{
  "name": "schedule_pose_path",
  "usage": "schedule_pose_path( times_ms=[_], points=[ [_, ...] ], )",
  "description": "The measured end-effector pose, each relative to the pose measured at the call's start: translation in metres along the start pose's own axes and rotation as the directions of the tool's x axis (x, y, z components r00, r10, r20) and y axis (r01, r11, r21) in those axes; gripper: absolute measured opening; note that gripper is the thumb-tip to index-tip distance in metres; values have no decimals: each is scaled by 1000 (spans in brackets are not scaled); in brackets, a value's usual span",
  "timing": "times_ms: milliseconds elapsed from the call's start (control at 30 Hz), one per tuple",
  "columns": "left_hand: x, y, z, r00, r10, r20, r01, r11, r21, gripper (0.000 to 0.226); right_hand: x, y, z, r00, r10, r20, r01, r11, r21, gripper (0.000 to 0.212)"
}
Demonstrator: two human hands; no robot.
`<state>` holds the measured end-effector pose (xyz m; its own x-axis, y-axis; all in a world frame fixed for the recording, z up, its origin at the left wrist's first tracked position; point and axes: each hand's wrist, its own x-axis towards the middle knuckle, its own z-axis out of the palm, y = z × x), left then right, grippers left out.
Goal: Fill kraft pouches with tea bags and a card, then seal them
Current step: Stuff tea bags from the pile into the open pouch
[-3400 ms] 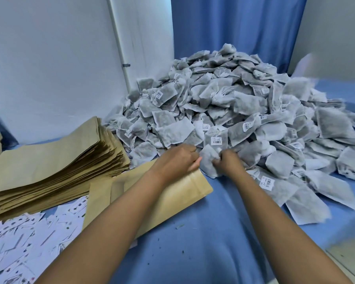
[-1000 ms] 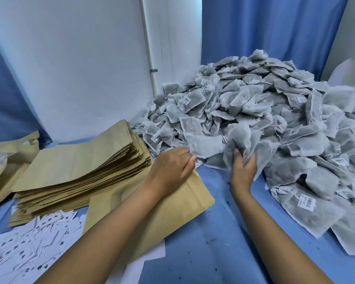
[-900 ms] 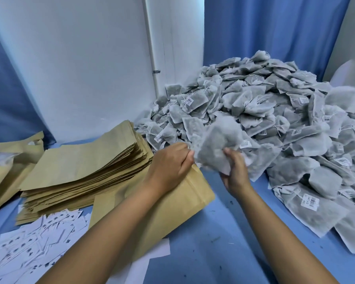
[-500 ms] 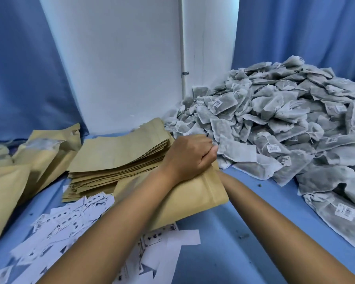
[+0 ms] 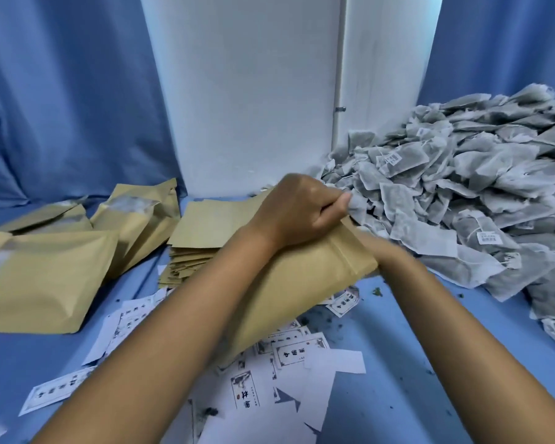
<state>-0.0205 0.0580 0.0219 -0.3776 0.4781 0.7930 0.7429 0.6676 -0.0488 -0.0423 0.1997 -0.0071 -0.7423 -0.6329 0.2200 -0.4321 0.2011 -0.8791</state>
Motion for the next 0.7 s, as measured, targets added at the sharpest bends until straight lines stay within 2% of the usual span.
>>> schedule_pose_path(
  times_ms=[33,67,133,200,267,333,400,433,467,500,533,567,600,633,700],
  points=[
    [2,-2,-5,999,-10,-35,10,1000,-13,41,1,-6,-2,999,-45,3,45,999,12,28],
    [5,-3,-10,998,-9,-63,8,1000,-19,38,2,-10,-6,996,-86,-4,86,994,67,35],
    [11,-1,-13,997,10,-82,-11,1000,-8,39,1,-19,-16,989,-113,-96,131,969,209,47],
    [15,0,-12,996,47,-75,-45,999,17,40,4,-20,-23,956,-201,-213,259,919,297,47],
    [18,1,-12,994,74,-84,-71,997,43,39,7,-19,-25,898,-240,-369,363,877,313,45],
    [21,0,-17,993,104,-64,-99,993,69,38,11,-11,-28,804,-218,-553,465,811,356,45],
    [28,1,-25,988,151,5,-151,982,110,39,17,7,-30,696,-56,-716,452,809,375,46],
    [33,2,-30,984,173,41,-177,976,130,40,19,19,-30,642,34,-766,360,868,340,46],
    [40,2,-34,979,193,68,-201,969,146,40,22,35,-29,622,83,-779,181,952,246,42],
    [46,2,-37,972,218,86,-229,961,155,41,25,51,-27,679,111,-726,-79,994,78,35],
    [51,3,-38,963,248,103,-262,951,161,41,27,70,-25,775,195,-602,-337,932,-133,29],
    [53,3,-36,951,282,129,-301,939,168,41,26,87,-20,820,343,-458,-522,775,-355,26],
    [52,2,-32,936,311,163,-337,925,173,41,24,101,-14,791,494,-361,-611,600,-517,27],
    [47,0,-25,923,329,200,-364,917,167,41,21,113,-8,738,590,-327,-647,483,-590,33],
    [28,-5,-8,907,332,260,-375,917,137,40,16,132,3,692,629,-355,-693,440,-572,34]
  ],
)
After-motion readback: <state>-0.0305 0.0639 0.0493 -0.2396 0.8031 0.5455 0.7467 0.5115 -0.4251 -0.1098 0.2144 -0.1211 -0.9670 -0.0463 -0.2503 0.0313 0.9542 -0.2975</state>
